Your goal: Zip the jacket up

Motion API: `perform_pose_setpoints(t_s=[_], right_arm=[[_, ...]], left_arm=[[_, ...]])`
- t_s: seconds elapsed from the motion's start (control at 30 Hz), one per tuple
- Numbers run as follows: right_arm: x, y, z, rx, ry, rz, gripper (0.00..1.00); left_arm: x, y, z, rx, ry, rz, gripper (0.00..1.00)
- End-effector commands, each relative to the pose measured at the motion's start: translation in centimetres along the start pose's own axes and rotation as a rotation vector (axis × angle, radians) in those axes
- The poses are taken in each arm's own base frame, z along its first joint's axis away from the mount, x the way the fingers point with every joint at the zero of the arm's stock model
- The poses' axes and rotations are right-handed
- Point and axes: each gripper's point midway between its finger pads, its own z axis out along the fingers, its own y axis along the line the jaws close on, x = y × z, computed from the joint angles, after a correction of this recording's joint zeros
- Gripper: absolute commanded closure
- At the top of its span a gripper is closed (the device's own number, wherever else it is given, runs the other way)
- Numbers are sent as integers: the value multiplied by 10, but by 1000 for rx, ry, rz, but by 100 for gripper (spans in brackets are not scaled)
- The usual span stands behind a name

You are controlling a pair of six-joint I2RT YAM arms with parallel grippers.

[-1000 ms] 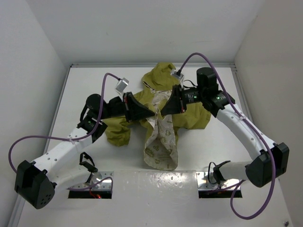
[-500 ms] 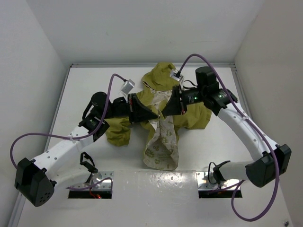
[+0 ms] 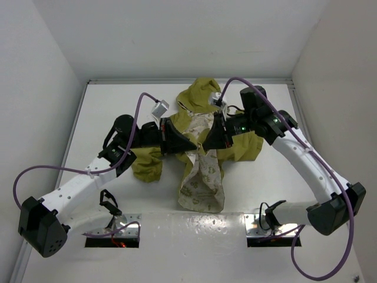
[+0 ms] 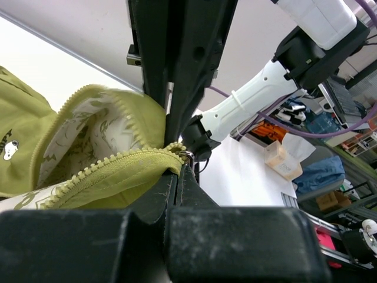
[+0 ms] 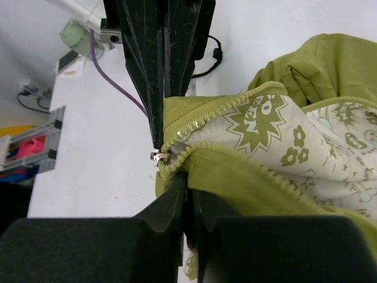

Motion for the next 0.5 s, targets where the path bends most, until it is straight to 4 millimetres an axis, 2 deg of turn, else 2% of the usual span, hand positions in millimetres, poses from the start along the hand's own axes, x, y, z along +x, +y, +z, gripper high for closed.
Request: perform_pose_setpoints(t_s=[0.0,0.07,0.1,0.17,0.2,0.3,0.4,0.47], right_arm=[[-9,12,-5,2,-20,-86,90],[-15,12,-5,8,-45,-97,76],[-13,13,-5,5,-45,-98,62],[-15,17,-5,-1,-59,-56,48],[-17,17,-6,-3,-66,-55,44],[-25,19,-12,-11,-115,-23,43],[-27,19,-18,-58,-164,66,47],[-28,20,-22,-75,-185,206,47]], left_arm=[[-24,-14,3,36,-60,98,100],[-23,-10,3,21,-73,88,100],[-20,-8,3,17,-67,66,100],[-19,-5,3,8,-75,56,100],[-20,-4,3,-1,-83,43,100],[-21,-5,2,-4,-108,23,100],[-26,3,-2,-30,-142,-8,100],[-27,2,-2,-20,-152,-4,100]])
